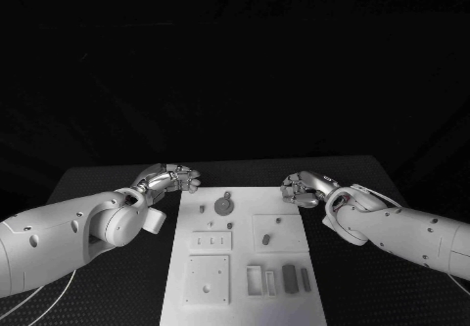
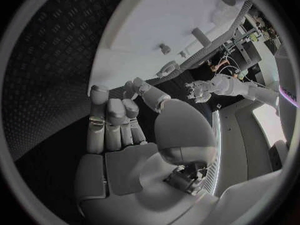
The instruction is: Assemble the parts on the task board
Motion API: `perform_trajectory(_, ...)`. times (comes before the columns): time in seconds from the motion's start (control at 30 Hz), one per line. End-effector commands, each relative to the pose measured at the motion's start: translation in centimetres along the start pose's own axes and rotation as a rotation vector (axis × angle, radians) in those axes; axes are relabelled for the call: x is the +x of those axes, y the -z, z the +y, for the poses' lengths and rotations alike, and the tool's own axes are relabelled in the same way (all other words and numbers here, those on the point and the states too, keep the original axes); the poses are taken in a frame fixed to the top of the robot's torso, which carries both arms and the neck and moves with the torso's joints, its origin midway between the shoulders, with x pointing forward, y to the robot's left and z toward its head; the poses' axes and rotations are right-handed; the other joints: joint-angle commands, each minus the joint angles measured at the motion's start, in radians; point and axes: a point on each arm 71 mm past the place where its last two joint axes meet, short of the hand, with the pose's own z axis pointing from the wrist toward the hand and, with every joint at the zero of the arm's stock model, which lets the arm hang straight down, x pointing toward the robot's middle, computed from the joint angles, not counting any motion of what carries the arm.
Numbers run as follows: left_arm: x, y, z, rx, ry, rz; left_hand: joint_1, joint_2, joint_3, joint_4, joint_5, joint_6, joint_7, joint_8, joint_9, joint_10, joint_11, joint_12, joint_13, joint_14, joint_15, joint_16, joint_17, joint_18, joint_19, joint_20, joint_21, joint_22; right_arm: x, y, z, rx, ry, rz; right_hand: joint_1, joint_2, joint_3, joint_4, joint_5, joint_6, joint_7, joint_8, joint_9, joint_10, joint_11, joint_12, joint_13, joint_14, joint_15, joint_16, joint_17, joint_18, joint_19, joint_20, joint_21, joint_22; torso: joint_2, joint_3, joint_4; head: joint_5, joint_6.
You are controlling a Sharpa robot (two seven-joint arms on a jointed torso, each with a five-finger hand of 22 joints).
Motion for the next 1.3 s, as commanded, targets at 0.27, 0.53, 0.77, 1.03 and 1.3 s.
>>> perform_trajectory(0.27,2.0,-1.0,0.7,-0.12,-0.067,0.097,-0.044,0.004,-0.015,0.018,-0.023,0.025,-0.007,0.001,-0.002,0.019,-0.004,0.003,0.005,0.014,-0.003,0.0,0.005,0.0,0.003,-0.009,0.006,0.014,-0.1,-1.1,5.4,-0.024,0.167,0.016,0.002,-0.02,0.011,0.0,-0.002,0.193,-0.044,0.006,0.004,-0.064,-0.048,0.002,-0.002,0.005,-0.009,0.003,0.001,0.023,0.011,-0.005,0.006,0.017,-0.015,-0.0024,-0.0053,0.01,0.015)
perform_trajectory(0.53,3.7,-1.7,1.1,-0.215,-0.124,0.139,-0.135,-0.056,-0.053,0.063,-0.039,-0.01,0.011,-0.029,-0.017,-0.006,0.009,-0.017,-0.001,0.007,-0.001,-0.003,0.008,0.0,-0.002,-0.009,0.004,0.013,1.7,-1.8,12.0,-0.125,0.188,0.037,0.004,-0.03,0.019,0.0,-0.002,0.195,-0.043,0.005,0.004,-0.058,-0.047,-0.002,-0.007,0.009,-0.009,0.001,-0.001,0.023,0.014,-0.008,0.005,0.016,-0.041,-0.0071,-0.0094,0.032,0.015)
perform_trajectory(0.77,5.1,-2.1,1.1,-0.239,-0.184,0.17,-0.164,-0.076,-0.051,0.094,-0.039,-0.008,0.01,-0.03,-0.019,-0.012,0.011,-0.019,-0.001,0.003,-0.001,-0.004,0.01,0.003,-0.005,-0.008,0.004,0.013,2.7,-1.9,15.1,-0.173,0.205,0.035,0.005,-0.036,0.028,0.001,-0.002,0.199,-0.042,0.005,0.005,-0.053,-0.047,-0.006,-0.011,0.012,-0.009,-0.002,-0.003,0.023,0.016,-0.009,0.004,0.014,-0.059,-0.0118,-0.0032,0.042,0.011)
perform_trajectory(1.03,6.2,-2.2,1.3,-0.257,-0.243,0.21,-0.176,-0.071,-0.053,0.106,-0.039,0.004,0.004,-0.025,-0.018,-0.01,0.009,-0.017,0.0,0.002,0.0,-0.004,0.012,0.004,-0.008,-0.007,0.004,0.014,3.1,-2.0,16.5,-0.201,0.203,0.034,0.005,-0.041,0.037,0.001,-0.002,0.202,-0.043,0.004,0.005,-0.049,-0.048,-0.008,-0.013,0.015,-0.01,-0.003,-0.004,0.023,0.018,-0.01,0.003,0.014,-0.066,-0.0152,-0.0008,0.045,0.006)
perform_trajectory(1.3,6.6,-2.0,1.4,-0.265,-0.266,0.228,-0.166,-0.061,-0.057,0.093,-0.039,0.018,-0.003,-0.018,-0.017,0.001,0.003,-0.011,0.003,0.007,-0.003,0.001,0.017,0.007,-0.006,-0.009,0.008,0.016,3.4,-1.9,17.4,-0.223,0.195,0.037,0.004,-0.043,0.041,0.001,-0.002,0.204,-0.043,0.003,0.005,-0.048,-0.048,-0.009,-0.014,0.017,-0.01,-0.004,-0.005,0.023,0.019,-0.011,0.003,0.013,-0.064,-0.0145,-0.0012,0.048,0.003)
